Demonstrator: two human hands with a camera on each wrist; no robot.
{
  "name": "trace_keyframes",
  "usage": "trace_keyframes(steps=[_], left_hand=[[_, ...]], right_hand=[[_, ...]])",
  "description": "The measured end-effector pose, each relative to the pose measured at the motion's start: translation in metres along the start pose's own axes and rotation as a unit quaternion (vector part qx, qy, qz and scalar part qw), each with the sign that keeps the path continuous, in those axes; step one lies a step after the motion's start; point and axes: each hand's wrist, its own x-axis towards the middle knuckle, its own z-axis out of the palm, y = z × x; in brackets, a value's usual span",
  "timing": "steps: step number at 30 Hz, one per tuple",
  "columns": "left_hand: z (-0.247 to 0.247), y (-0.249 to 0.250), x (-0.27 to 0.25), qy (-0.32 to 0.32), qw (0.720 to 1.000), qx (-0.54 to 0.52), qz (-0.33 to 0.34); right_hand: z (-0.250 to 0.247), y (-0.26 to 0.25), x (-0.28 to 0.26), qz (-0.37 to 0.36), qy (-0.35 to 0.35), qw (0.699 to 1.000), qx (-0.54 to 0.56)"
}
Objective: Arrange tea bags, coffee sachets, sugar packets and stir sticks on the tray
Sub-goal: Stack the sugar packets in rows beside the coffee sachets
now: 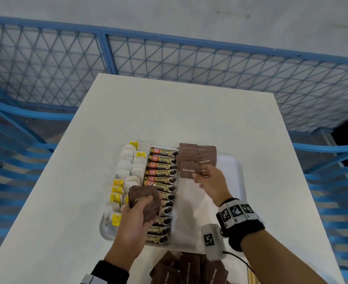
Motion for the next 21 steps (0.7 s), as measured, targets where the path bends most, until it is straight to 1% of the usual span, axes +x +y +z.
trace_keyframes(steps=[3,8,12,19,21], left_hand=[[-0.001,0.000,0.001,0.003,1.000,0.001,-0.006],[-0.003,0.000,0.002,0.008,1.000,-0.004,-0.010],[-0.001,0.001,0.001,0.002,1.000,-0.017,-0.012],[0.002,-0.001,0.001,-0.027,0.998,0.049,0.006],[0.002,-0.001,0.002,-0.025,0.998,0.055,0.011]], right_hand=[[0.007,-0.003,0.009,-0.016,0.043,0.997,-0.056],[0.014,-0.004,0.016,-0.041,0.067,0.992,-0.102],[0.017,0.000,0.018,-0.047,0.085,0.990,-0.103],[0.018,-0.003,0.011,-0.080,0.102,0.986,-0.105],[0.017,-0.009,0.003,-0.099,0.091,0.985,-0.105]])
